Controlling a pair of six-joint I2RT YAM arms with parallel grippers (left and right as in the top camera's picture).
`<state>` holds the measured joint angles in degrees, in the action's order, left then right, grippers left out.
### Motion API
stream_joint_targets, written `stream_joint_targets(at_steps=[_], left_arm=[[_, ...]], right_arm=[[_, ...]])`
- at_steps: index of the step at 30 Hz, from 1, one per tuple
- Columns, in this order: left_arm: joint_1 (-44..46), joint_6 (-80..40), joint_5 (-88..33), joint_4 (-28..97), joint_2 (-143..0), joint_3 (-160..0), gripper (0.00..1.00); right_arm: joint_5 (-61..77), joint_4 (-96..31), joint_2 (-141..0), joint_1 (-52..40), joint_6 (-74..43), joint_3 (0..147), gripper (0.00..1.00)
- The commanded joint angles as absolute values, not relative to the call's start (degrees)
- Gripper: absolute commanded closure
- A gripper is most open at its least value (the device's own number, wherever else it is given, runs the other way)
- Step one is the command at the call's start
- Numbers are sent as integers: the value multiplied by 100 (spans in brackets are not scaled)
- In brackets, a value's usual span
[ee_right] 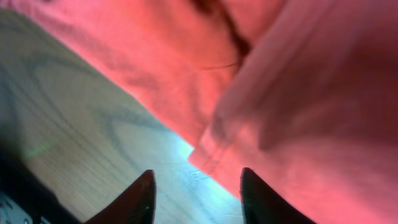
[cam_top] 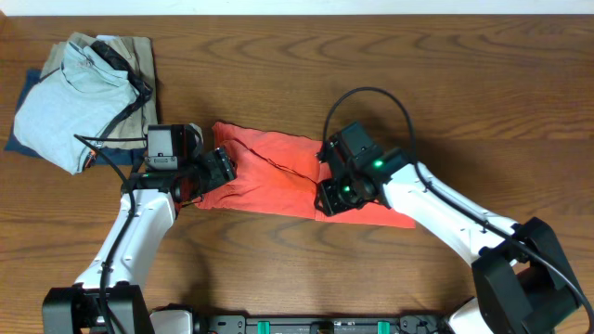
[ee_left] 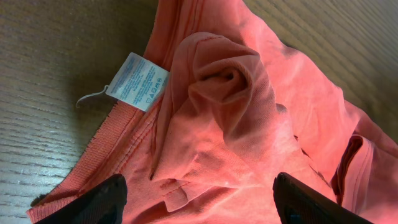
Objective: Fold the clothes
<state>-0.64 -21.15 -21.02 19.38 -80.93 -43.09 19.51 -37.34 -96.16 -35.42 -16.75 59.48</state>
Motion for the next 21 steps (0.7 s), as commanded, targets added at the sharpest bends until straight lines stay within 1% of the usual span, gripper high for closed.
stream_joint_targets(at_steps=[1, 5, 10, 13, 17, 21], left_arm=[[-84, -2060, -2073, 1970, -8136, -4287, 23], [-84, -2062, -2071, 1968, -8136, -4287, 23], [-84, -2062, -2071, 1968, -8136, -4287, 23], [-84, -2060, -2073, 1968, -8136, -4287, 23], [-84, -2060, -2071, 1966, -8136, -4287, 23], [-84, -2060, -2071, 1968, -8136, -4287, 23]], right_arm=[[1791, -3776, -9647, -3675, -1455, 5931, 59], [1118, -3927, -9498, -3472, -1520, 5994, 60], [102, -4119, -9111, -2799, -1951, 6055, 80], [-67, -4095, -9032, -2270, -1966, 6055, 86], [-62, -4097, -9146, -1789, -1931, 6012, 88], [-62, -4095, -9470, -1645, -1833, 5922, 89]])
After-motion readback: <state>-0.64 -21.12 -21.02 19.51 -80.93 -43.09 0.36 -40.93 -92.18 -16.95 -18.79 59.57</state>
